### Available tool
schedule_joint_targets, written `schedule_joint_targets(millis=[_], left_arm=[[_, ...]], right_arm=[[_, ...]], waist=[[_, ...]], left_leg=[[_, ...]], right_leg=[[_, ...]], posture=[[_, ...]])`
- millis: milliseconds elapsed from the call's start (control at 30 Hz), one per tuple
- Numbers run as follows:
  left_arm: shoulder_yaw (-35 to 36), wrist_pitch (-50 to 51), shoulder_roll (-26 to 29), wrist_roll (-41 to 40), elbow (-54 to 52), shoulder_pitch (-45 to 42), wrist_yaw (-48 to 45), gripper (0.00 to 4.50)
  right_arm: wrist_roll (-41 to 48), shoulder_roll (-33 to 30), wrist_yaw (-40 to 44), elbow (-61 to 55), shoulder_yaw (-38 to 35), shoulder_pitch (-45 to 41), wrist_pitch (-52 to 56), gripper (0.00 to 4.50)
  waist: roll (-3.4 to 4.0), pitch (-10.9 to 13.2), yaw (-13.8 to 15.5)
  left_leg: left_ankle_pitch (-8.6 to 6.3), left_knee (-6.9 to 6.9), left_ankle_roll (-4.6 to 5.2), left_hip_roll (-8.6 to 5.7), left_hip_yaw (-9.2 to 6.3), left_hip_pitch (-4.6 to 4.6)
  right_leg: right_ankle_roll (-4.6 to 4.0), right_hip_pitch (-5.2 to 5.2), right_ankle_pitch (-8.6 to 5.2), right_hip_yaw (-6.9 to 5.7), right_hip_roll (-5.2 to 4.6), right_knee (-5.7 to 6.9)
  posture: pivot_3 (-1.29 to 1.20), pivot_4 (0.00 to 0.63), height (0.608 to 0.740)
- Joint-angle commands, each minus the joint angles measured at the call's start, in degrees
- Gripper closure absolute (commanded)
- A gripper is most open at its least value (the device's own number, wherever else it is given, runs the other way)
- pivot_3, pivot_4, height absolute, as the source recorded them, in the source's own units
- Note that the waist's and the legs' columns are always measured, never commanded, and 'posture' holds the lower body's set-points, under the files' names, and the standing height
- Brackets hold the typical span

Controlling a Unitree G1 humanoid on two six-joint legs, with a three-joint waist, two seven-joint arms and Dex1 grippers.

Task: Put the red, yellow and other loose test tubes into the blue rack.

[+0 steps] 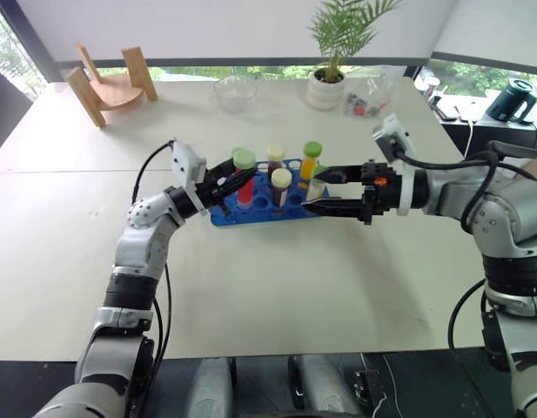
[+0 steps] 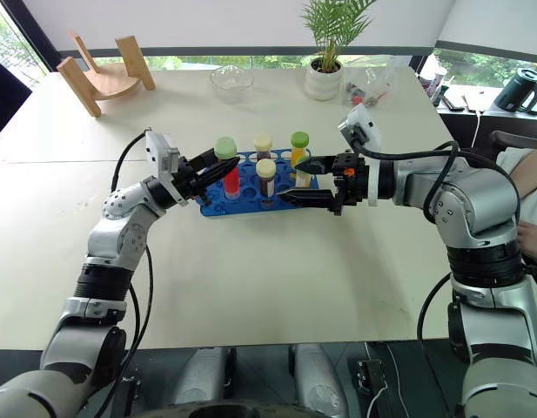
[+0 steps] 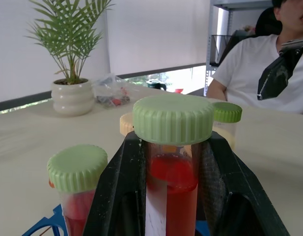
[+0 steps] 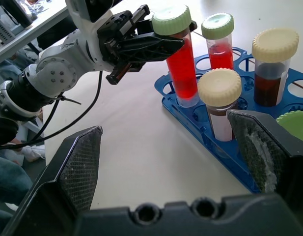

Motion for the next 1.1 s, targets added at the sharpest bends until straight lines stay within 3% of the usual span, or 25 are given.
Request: schedule_joint_targets(millis=[33,933,1100], left_arm=[[0.43,0.97,0.42,0.11,-0.93,0.87,-0.1,3.65],[1.38,-2.41,-0.39,2.05,2.27,0.37,1.63,3.65],[2.44,-0.04,1.01,0.01,-1.09,2.04,0.84,1.3]], right_arm=[[0.74,0.33,-0.16,-1.1,-1.57,-0.39,-0.29,0.0],[1.52,1.54,-1.33,-1.22,-1.74,0.07,0.27,0.0],[1.89,1.59,-1.35,-1.75,-1.81,0.71,0.4,0.0]], waist=[[0.0,0.0,0.0],[0.01,0.0,-0.17],[0.01,0.0,-0.08]], left_leg=[[0.0,0.0,0.0,0.0,0.0,0.01],[-0.01,-0.05,0.01,0.01,0.0,0.01],[-0.01,-0.06,0.01,0.01,-0.01,0.0]], right_leg=[[0.0,0.01,0.0,0.0,0.0,0.0],[0.0,-0.01,0.0,0.0,0.03,-0.03],[0.0,-0.01,0.0,0.0,0.03,-0.04]], posture=[[0.0,0.15,0.74],[0.0,0.15,0.74],[0.0,0.15,0.74]])
